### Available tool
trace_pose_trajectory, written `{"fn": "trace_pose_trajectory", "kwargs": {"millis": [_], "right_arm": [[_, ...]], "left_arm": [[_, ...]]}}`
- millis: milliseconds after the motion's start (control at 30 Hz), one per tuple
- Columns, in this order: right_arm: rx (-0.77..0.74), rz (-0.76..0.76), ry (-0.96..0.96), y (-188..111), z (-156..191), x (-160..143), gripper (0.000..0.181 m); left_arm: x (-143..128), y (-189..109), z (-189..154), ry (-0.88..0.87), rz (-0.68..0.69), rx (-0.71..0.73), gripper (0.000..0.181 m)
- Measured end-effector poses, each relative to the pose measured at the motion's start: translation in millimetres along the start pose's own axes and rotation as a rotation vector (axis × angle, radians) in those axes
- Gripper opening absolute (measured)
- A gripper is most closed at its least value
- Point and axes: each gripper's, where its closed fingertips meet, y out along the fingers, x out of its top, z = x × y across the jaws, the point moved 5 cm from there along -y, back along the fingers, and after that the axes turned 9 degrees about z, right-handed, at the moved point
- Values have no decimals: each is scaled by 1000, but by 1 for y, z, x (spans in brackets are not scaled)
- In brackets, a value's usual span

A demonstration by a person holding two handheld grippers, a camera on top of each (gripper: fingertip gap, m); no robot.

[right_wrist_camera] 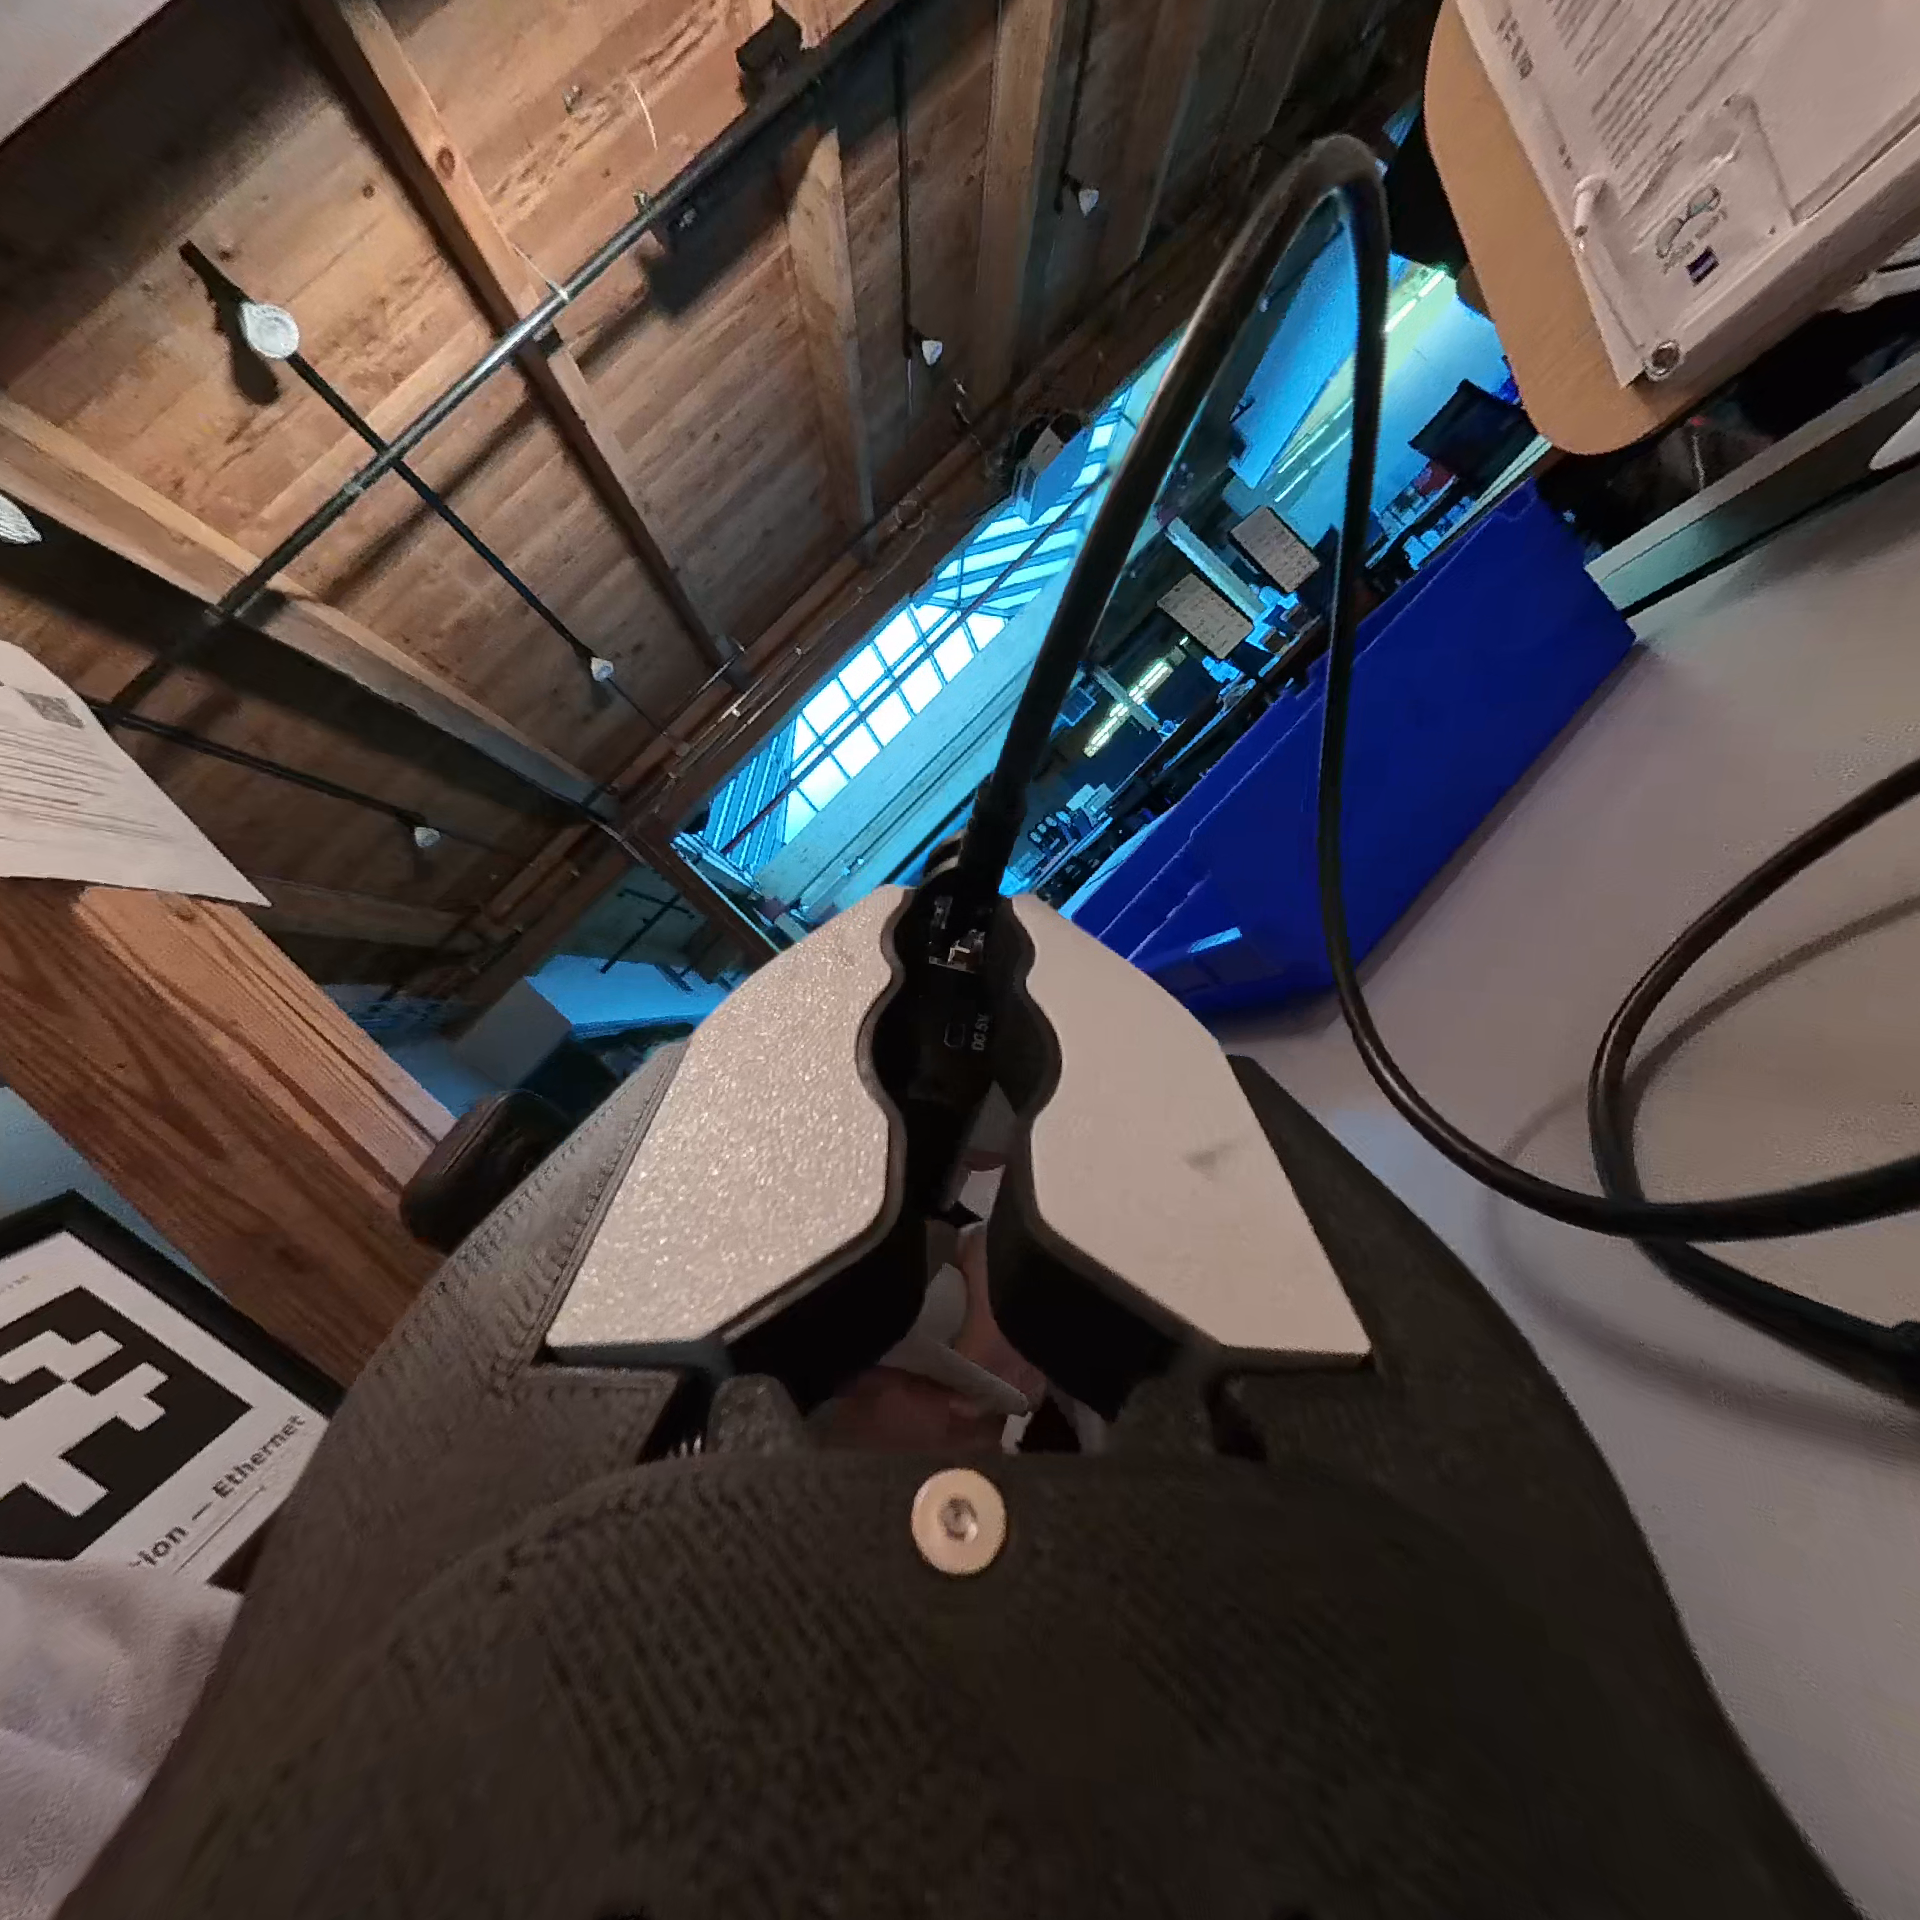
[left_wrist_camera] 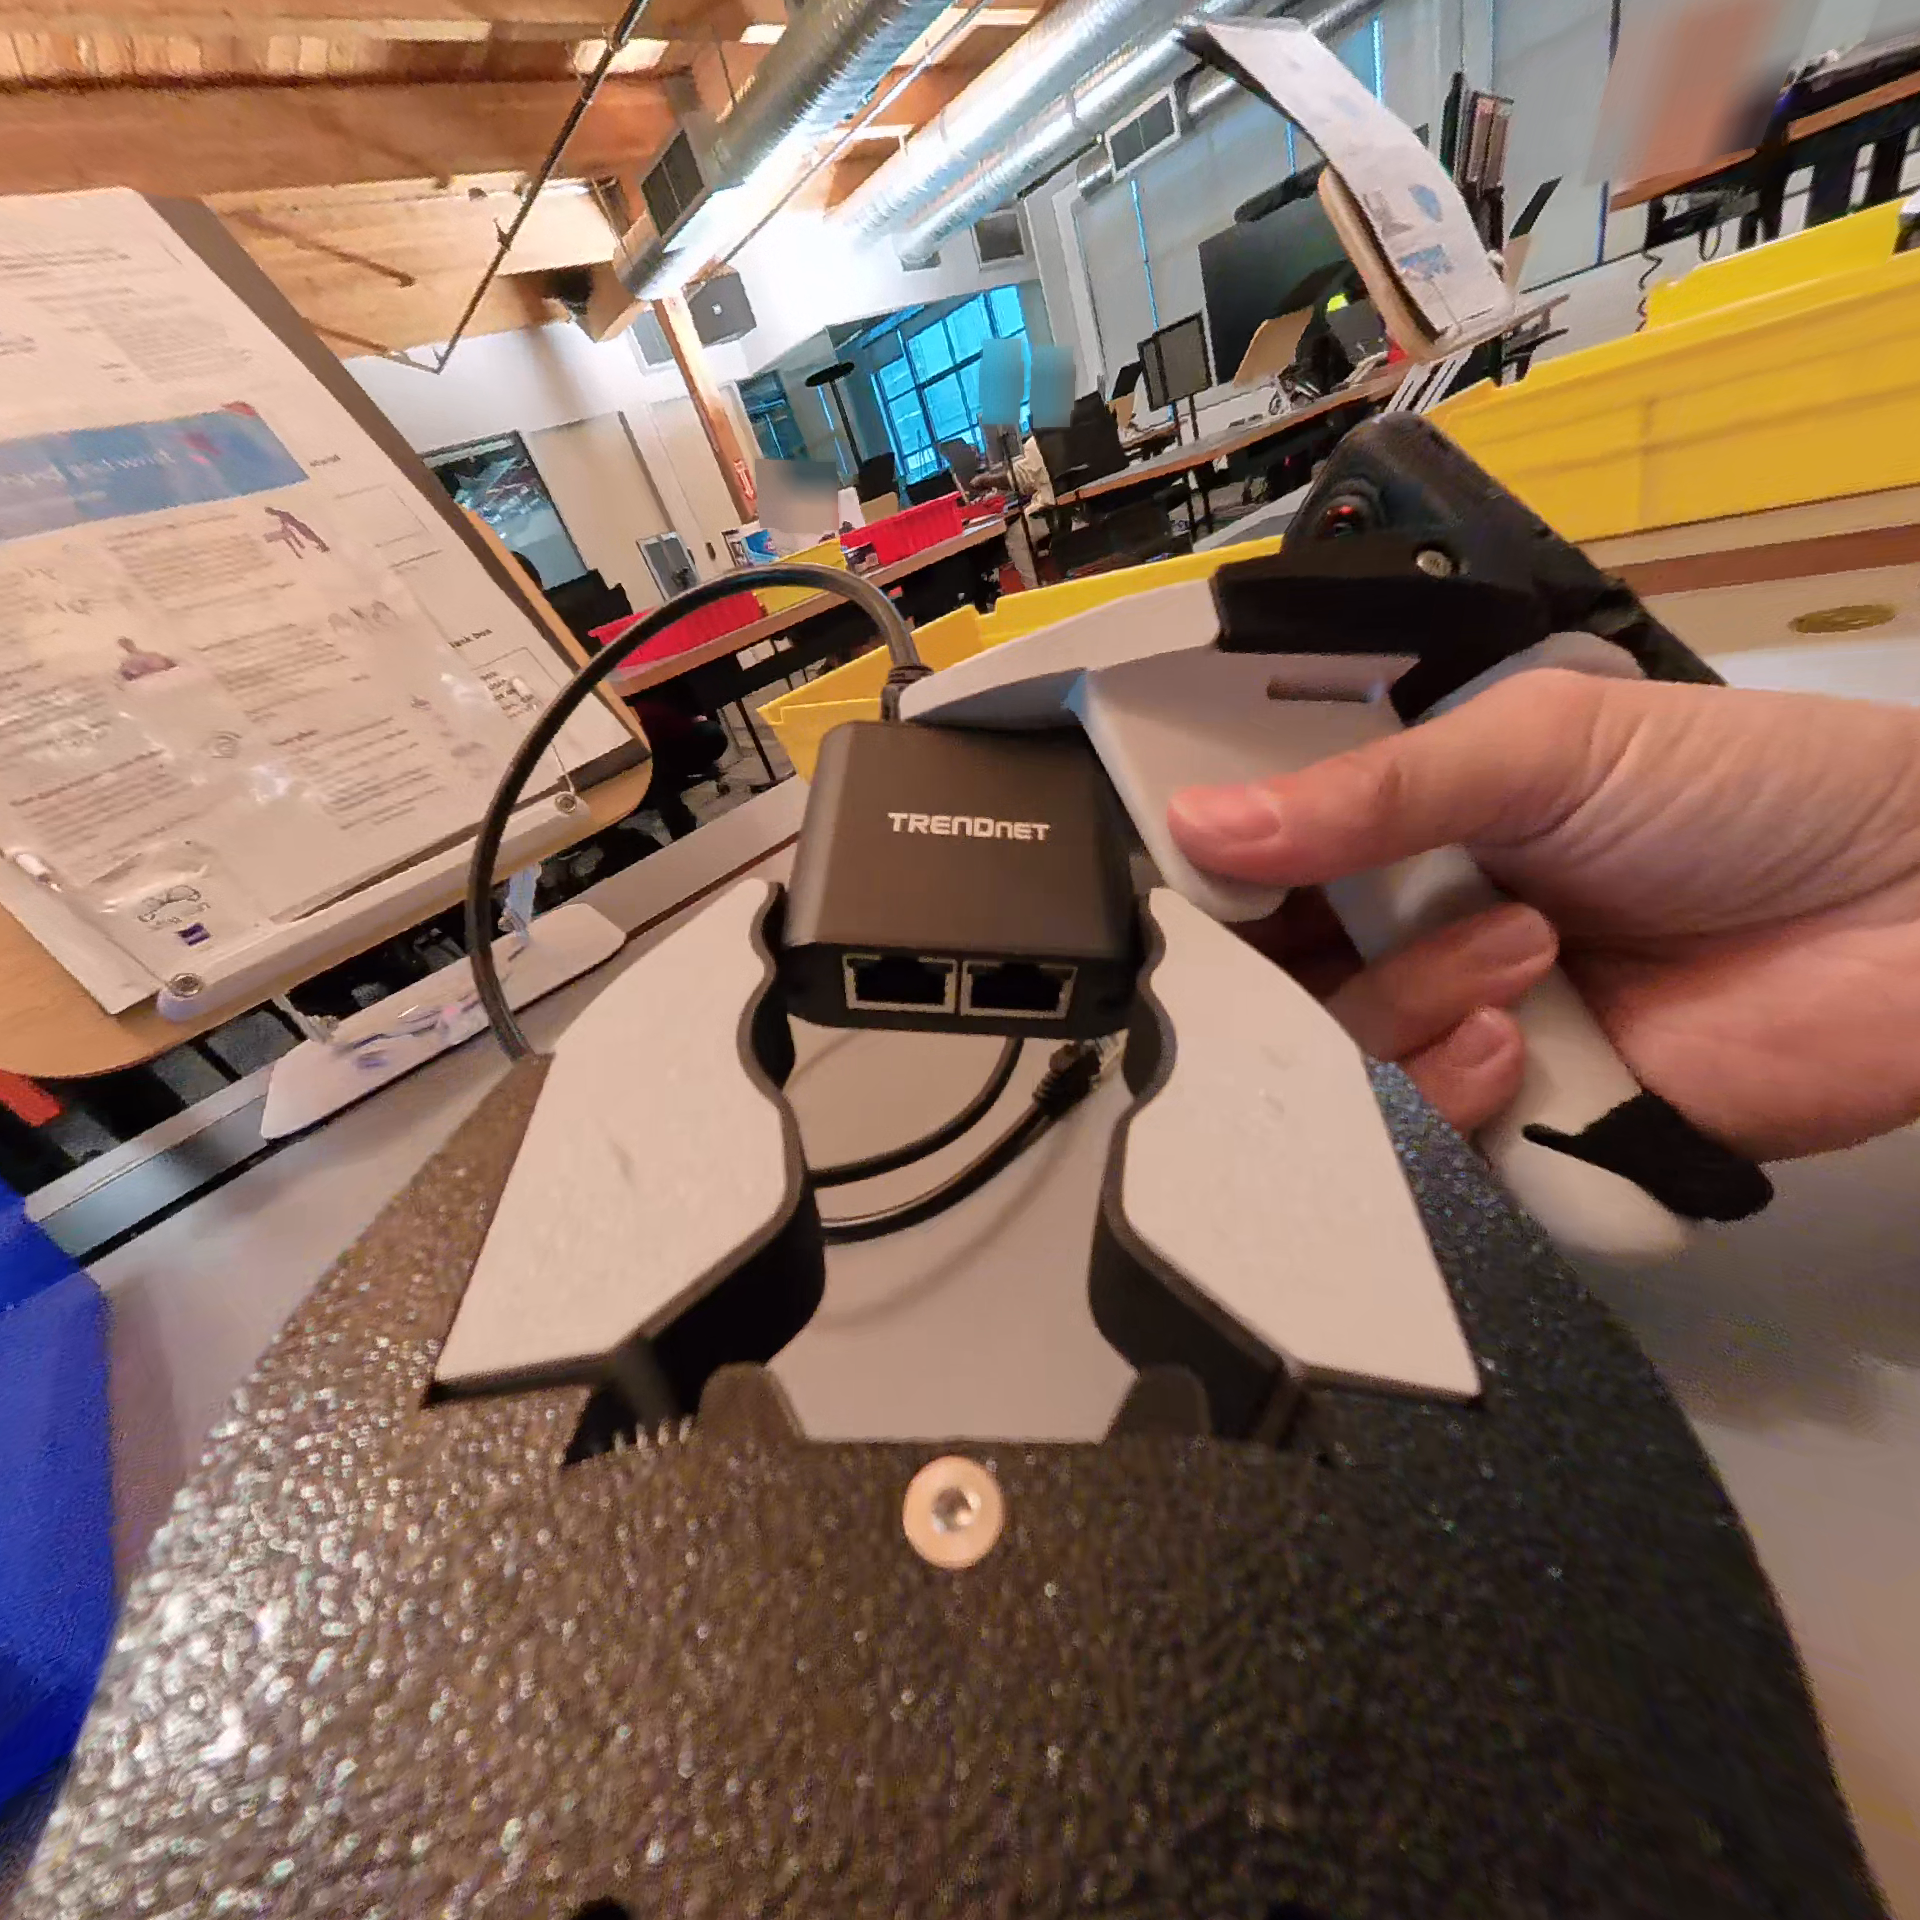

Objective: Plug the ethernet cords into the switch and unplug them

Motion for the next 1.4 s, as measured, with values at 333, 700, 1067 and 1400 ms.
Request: {"fn": "trace_pose_trajectory", "kwargs": {"millis": [333, 700, 1067, 1400], "right_arm": [[2, -26, -59, -2, -6, 6, 13], [18, 103, -477, -30, 49, 91, 12], [13, 236, -713, -76, 89, 214, 12], [-309, 322, -474, -167, -45, 257, 13]], "left_arm": [[-4, 2, 1, -13, 17, 10, 61], [-2, -16, 36, 17, 9, 91, 61], [-13, -17, 45, -68, 11, 49, 61], [-16, -17, 47, -125, -1, 21, 61]]}}
